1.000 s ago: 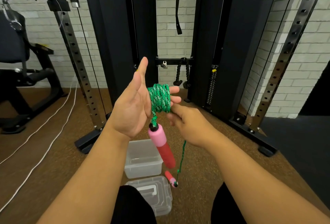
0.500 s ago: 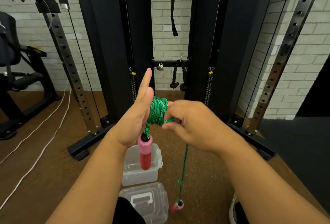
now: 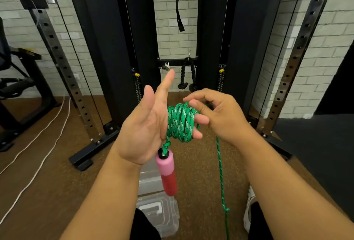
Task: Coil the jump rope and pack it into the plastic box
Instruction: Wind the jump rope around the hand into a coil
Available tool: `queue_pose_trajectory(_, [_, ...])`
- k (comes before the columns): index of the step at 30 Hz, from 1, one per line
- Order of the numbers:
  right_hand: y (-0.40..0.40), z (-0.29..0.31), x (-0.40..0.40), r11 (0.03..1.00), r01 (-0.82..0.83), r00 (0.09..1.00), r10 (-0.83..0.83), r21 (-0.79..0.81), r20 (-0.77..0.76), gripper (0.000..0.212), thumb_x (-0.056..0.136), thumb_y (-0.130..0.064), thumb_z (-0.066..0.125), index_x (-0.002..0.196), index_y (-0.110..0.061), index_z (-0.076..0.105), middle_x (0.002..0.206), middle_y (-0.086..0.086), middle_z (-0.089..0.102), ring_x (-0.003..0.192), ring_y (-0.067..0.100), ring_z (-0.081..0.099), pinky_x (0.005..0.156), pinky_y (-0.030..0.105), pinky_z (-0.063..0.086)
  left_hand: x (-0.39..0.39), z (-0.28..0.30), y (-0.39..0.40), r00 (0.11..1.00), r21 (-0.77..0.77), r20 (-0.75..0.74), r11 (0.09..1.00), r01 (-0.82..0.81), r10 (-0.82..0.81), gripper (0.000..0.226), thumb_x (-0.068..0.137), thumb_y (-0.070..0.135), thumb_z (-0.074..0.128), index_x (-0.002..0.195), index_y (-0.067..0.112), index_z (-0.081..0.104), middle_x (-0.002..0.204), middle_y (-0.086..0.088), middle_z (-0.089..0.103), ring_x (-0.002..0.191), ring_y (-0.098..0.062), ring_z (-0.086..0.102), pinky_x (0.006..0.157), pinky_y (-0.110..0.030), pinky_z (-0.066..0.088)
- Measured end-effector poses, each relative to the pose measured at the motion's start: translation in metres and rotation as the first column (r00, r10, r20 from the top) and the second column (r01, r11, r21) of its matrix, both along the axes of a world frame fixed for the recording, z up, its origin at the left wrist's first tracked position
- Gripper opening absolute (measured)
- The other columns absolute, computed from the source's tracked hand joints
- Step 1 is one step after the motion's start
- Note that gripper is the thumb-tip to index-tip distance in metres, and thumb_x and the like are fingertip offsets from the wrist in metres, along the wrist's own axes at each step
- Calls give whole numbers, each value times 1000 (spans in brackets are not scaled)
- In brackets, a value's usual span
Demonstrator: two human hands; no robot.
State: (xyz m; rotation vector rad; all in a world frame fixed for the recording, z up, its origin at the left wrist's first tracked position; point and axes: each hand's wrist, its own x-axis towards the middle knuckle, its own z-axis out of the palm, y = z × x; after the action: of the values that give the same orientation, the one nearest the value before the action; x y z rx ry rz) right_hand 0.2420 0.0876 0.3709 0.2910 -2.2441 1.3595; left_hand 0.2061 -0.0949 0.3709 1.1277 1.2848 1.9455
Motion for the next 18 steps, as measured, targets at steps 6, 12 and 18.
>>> queue_pose_trajectory(6, [-16,-39,6,994,85,996,-86,67,16,20,96,-19,51,107,-24,66,99,-3,70,87,7,63,72,24,52,7,5,3,997,38,34,997,-72,71,87,77,70,53,151,46,13,124,-43,52,102,-42,63,103,-57,39])
queue_pose_trajectory(12, [-28,-52,21,949,80,996,-89,306,17,12,95,-15,50,99,-12,62,77,-15,53,70,-2,51,62,19,38,6,4,-1,987,7,-62,989,-147,147,93,76,74,50,151,48,0,130,-32,56,114,-45,60,104,-50,43])
queue_pose_trajectory(18, [-31,-43,35,806,25,999,-40,592,13,27,97,-30,44,122,-24,54,92,-7,58,84,13,56,73,33,50,3,5,-7,974,-19,-61,976,-219,218,100,70,75,58,149,53,-1,139,-31,49,123,-42,56,103,-44,45])
